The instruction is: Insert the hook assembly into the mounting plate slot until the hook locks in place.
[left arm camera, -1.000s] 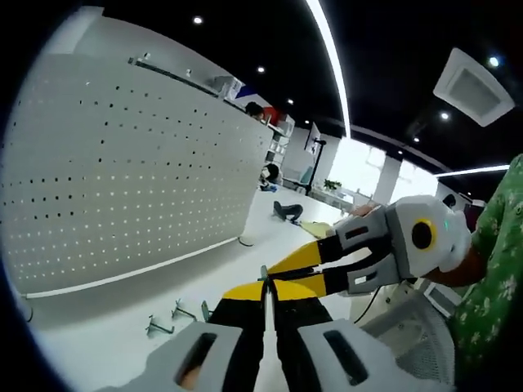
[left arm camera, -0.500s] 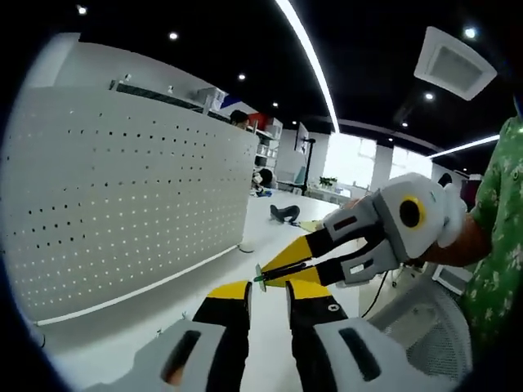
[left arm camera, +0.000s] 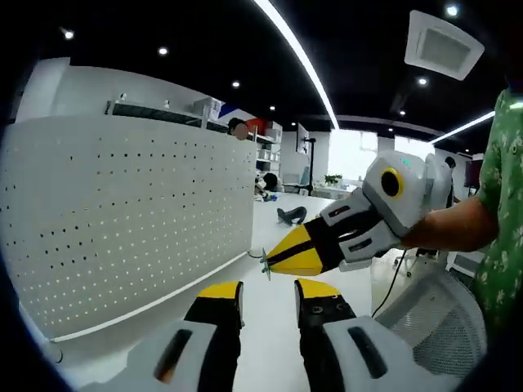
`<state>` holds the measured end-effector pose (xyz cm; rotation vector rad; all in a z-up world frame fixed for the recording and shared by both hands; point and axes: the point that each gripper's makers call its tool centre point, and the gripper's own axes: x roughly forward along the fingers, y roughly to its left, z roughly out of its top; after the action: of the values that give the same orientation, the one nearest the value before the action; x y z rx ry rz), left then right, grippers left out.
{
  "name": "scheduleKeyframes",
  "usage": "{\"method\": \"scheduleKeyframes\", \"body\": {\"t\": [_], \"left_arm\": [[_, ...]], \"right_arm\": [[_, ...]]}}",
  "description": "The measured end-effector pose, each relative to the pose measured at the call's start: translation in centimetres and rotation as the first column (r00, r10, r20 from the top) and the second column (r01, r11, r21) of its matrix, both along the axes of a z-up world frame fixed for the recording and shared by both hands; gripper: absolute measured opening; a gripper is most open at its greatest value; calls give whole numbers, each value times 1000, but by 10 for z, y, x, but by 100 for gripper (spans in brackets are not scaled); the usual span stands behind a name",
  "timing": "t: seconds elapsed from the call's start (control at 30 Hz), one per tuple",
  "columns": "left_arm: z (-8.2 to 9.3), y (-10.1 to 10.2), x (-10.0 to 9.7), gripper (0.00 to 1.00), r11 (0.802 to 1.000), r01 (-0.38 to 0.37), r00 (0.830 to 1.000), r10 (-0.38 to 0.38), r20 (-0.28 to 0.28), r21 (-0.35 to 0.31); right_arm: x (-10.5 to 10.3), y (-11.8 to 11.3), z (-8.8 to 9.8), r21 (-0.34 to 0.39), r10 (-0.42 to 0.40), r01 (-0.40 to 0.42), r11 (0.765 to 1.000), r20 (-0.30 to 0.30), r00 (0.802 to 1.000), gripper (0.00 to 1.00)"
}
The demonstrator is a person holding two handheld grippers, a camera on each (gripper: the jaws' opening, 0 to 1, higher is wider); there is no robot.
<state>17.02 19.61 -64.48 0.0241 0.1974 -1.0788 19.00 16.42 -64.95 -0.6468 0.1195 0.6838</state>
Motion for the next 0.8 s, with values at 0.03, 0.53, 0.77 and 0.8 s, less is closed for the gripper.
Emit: {"method": "scheduleKeyframes", "body": {"t": [0.03,0.53,0.77,0.8], "left_arm": [[0,0,0,27,1000,-4,1000,4,5,2],[17,4,0,33,997,-74,992,74,104,-6],[26,13,6,54,991,-130,986,134,102,-43],[26,14,6,56,990,-136,985,140,98,-44]], "right_arm": [[1,-1,1,26,-10,10,1000,-9,1000,1],[18,-31,18,232,-158,176,957,-97,983,1],[22,-35,22,260,-181,204,944,-108,977,1],[23,-35,22,260,-184,207,943,-109,977,1]]}}
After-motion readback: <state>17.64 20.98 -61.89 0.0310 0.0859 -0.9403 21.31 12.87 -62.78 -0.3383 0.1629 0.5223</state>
